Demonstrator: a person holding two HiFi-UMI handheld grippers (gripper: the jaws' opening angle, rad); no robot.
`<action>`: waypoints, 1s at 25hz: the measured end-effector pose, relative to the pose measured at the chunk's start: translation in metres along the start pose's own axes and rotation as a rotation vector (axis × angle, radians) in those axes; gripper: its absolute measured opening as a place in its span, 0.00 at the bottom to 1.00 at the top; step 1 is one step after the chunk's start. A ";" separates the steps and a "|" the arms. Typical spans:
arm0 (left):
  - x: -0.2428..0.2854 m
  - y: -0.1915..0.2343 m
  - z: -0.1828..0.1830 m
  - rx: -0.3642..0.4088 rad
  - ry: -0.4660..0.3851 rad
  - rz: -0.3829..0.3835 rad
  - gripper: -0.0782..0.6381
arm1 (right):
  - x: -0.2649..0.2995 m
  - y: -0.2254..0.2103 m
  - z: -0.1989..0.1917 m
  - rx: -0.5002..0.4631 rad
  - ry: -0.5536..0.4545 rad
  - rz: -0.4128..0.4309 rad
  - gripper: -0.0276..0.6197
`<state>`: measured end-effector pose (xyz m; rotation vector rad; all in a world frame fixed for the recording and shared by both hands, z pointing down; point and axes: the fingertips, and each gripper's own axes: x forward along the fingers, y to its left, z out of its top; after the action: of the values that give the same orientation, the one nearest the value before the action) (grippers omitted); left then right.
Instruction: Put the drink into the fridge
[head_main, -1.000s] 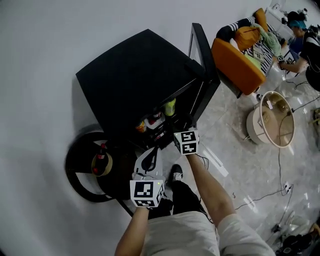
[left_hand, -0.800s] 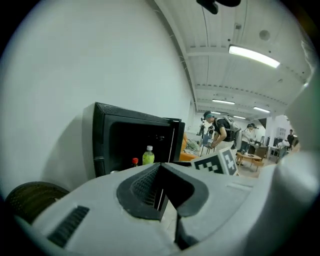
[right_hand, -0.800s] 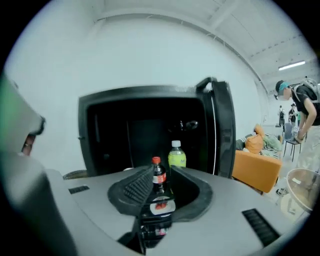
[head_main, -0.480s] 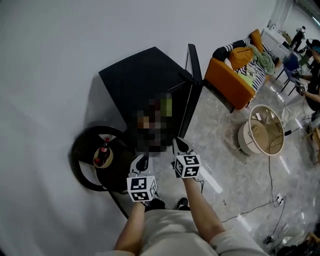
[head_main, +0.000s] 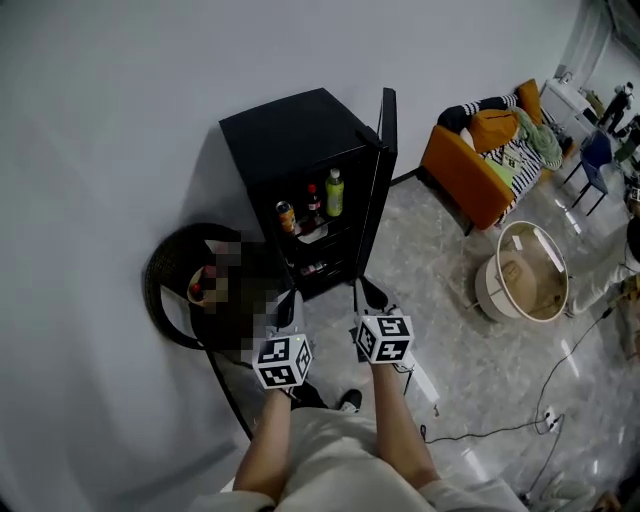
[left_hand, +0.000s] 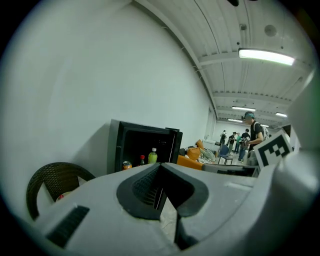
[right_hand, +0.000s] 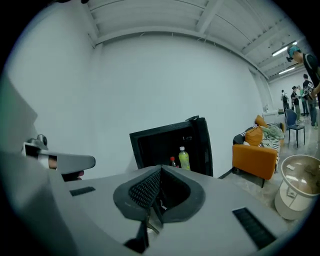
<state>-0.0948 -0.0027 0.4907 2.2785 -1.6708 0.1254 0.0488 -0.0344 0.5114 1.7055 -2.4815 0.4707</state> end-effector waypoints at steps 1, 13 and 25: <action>-0.004 -0.004 -0.001 0.001 -0.002 0.003 0.12 | -0.006 -0.002 0.000 -0.005 0.002 0.000 0.05; -0.017 -0.040 -0.005 0.025 -0.015 0.005 0.12 | -0.037 -0.009 0.001 -0.057 0.015 0.023 0.05; -0.028 -0.047 -0.007 0.042 -0.015 0.021 0.12 | -0.046 -0.004 -0.005 -0.078 0.029 0.040 0.05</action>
<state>-0.0585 0.0372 0.4811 2.2985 -1.7151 0.1502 0.0693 0.0066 0.5052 1.6124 -2.4829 0.3945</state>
